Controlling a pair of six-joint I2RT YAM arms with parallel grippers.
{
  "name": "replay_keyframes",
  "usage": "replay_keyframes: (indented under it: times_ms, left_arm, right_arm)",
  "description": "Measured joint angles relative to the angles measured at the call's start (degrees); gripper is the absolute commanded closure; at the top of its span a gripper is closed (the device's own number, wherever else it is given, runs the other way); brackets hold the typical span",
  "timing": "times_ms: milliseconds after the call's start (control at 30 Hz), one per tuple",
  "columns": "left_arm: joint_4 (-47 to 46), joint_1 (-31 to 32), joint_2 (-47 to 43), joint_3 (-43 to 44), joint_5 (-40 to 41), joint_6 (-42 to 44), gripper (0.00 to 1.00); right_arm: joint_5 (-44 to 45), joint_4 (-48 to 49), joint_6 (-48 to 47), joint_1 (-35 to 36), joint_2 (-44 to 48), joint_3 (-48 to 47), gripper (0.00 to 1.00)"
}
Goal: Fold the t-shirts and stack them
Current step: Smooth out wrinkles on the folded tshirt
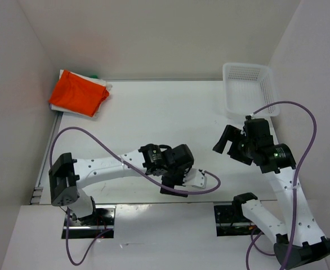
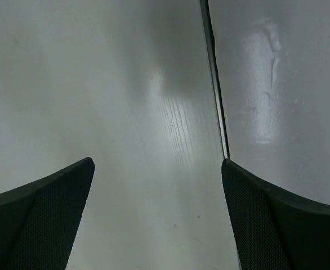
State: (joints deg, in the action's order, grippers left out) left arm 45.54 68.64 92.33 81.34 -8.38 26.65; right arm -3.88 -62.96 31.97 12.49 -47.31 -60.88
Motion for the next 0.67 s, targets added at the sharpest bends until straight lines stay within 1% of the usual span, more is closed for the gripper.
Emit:
replay_keyframes:
  times_ms: [67,133,333,667]
  left_arm:
    - [-1.1,0.1,0.0,-5.2,1.6,-0.3,0.00]
    - [-1.1,0.0,0.1,-7.3,2.7,-0.6,0.00]
    - [-3.2,-0.1,0.1,-5.7,5.5,-1.5,0.00]
    - [-3.8,-0.1,0.1,-4.7,5.7,-1.5,0.00]
  right_arm:
    - [-0.3,0.1,0.2,0.0,0.2,0.8,0.00]
    - [-0.5,0.1,0.4,0.0,0.2,1.5,0.00]
    - [-1.3,0.3,1.4,0.0,0.4,2.4,0.00]
    - [-2.6,1.1,2.2,0.0,0.2,3.4,0.00]
